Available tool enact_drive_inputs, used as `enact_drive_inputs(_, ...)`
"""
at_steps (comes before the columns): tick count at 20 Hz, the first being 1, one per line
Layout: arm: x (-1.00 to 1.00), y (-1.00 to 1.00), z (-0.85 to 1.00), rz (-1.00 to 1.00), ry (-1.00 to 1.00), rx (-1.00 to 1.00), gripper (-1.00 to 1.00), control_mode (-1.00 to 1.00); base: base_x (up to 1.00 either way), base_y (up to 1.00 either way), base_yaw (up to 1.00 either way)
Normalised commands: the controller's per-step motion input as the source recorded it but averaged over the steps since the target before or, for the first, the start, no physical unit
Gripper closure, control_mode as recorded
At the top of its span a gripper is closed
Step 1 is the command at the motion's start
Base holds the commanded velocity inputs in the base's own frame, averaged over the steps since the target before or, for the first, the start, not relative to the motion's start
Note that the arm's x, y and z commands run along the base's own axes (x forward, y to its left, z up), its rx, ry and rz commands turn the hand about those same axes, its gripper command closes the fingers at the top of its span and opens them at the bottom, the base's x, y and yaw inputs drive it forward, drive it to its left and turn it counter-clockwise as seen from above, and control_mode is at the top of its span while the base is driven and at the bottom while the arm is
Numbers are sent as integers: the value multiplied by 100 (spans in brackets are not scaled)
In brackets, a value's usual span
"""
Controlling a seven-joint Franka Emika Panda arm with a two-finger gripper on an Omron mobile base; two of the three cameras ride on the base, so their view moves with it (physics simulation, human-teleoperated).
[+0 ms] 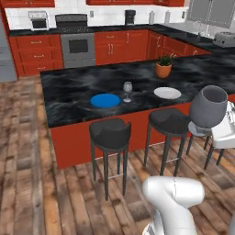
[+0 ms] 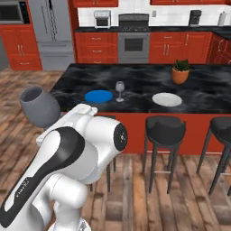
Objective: Retrieve the wine glasses from the counter and place one next to each plate.
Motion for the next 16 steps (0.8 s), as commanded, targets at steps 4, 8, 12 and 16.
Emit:
enact_drive_inputs(4, 0, 0, 0, 0, 0, 0, 100, 100, 0, -100, 1)
enact_drive_inputs(8, 0, 0, 0, 0, 0, 0, 100, 100, 4, -100, 15)
enact_drive_inputs(12, 0, 0, 0, 0, 0, 0, 100, 100, 24, -100, 28)
enact_drive_inputs(16, 0, 0, 0, 0, 0, 0, 100, 100, 23, -66, 14)
